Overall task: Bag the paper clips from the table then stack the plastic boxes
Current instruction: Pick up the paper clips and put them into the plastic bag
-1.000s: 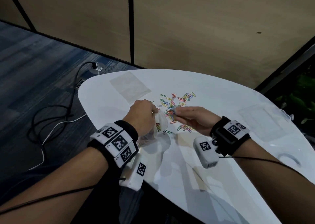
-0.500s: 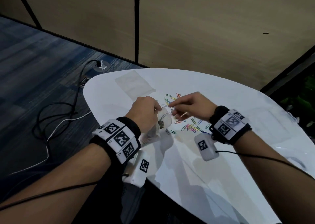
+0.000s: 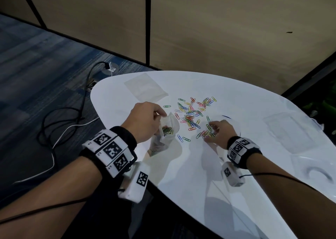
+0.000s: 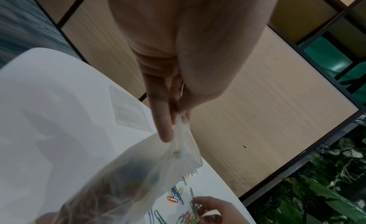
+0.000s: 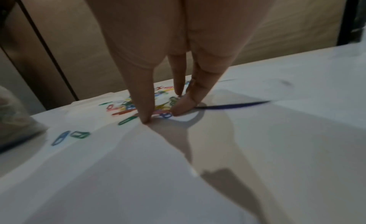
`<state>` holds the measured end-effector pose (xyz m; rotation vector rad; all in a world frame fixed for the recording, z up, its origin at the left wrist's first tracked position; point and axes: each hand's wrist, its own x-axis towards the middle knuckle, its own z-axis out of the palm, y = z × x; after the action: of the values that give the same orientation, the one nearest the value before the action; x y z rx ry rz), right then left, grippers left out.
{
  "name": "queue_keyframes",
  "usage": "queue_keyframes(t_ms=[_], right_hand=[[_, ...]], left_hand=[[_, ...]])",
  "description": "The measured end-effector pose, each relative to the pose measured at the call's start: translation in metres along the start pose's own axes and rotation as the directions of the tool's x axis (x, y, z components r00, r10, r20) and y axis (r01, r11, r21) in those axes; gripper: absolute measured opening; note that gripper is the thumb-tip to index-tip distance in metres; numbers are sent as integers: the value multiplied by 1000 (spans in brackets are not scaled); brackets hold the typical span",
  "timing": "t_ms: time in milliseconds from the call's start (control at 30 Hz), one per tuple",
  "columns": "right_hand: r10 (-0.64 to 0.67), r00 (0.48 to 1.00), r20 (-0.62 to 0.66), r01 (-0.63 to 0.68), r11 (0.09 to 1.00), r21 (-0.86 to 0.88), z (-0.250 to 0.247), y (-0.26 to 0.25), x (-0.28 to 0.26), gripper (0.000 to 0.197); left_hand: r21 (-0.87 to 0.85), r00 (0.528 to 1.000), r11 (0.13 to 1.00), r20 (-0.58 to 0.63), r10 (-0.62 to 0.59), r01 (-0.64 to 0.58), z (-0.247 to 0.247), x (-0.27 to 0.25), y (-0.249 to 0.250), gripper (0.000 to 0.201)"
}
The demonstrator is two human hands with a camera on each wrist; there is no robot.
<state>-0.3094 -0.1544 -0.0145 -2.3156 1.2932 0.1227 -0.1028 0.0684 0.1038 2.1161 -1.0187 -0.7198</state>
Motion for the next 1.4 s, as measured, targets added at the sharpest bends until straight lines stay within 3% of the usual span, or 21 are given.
queue_keyframes(t_ms=[167, 400, 467, 600, 667, 733, 833, 933, 1000, 1067, 1133, 1233, 1333, 1400], right_hand=[[-82, 994, -66, 85, 995, 46, 24, -44, 12, 62], [-327, 945, -22, 305, 902, -305, 42, -73, 23, 42], [-330, 943, -31, 300, 891, -340, 37, -75, 21, 25], [-186, 979, -79, 161, 954, -252, 21, -74, 16, 18], [-46, 988, -149, 39, 998, -51, 11, -67, 14, 16], [100, 982, -160, -72, 983, 170, 2, -54, 12, 12], [226, 974, -11, -189, 842, 506, -9, -44, 4, 3], [179, 977, 115, -189, 478, 858, -22, -51, -13, 8], [77, 981, 177, -191, 251, 949, -32, -65, -30, 22], [-31, 975, 222, -215, 158, 964, -37, -84, -46, 21], [-92, 963, 252, -241, 124, 963, -36, -101, -58, 20], [-83, 966, 246, -224, 213, 951, -24, -121, -68, 25], [-12, 994, 107, -89, 472, 877, -9, -128, -65, 19], [-50, 998, 35, 6, 659, 752, -4, -129, -63, 16]], left_hand=[[-23, 1000, 1000, 2, 6, -6, -7, -2, -2, 27], [-24, 1000, 1000, 21, 9, -8, -10, -2, -5, 26], [-21, 1000, 1000, 24, 14, -13, -9, -2, -5, 26], [-25, 999, 1000, 39, 18, -17, -7, -2, -5, 26], [-18, 999, 1000, 44, 21, -20, -5, 0, -6, 26], [-11, 998, 999, 47, 30, -30, -3, 2, -6, 27], [1, 998, 1000, 54, 28, -28, 1, 5, -4, 26], [24, 998, 1000, 61, 12, -13, 6, 6, 1, 26], [47, 998, 999, 66, 0, -4, 9, 6, 5, 26], [76, 998, 997, 58, -5, 1, 12, 5, 9, 27], [88, 999, 996, 35, -3, 0, 14, 4, 13, 28], [84, 1000, 996, 12, -3, 2, 18, 4, 16, 27], [35, 1000, 999, -10, -19, 20, 23, 4, 18, 24], [12, 1000, 1000, -14, -24, 25, 24, 5, 18, 24]])
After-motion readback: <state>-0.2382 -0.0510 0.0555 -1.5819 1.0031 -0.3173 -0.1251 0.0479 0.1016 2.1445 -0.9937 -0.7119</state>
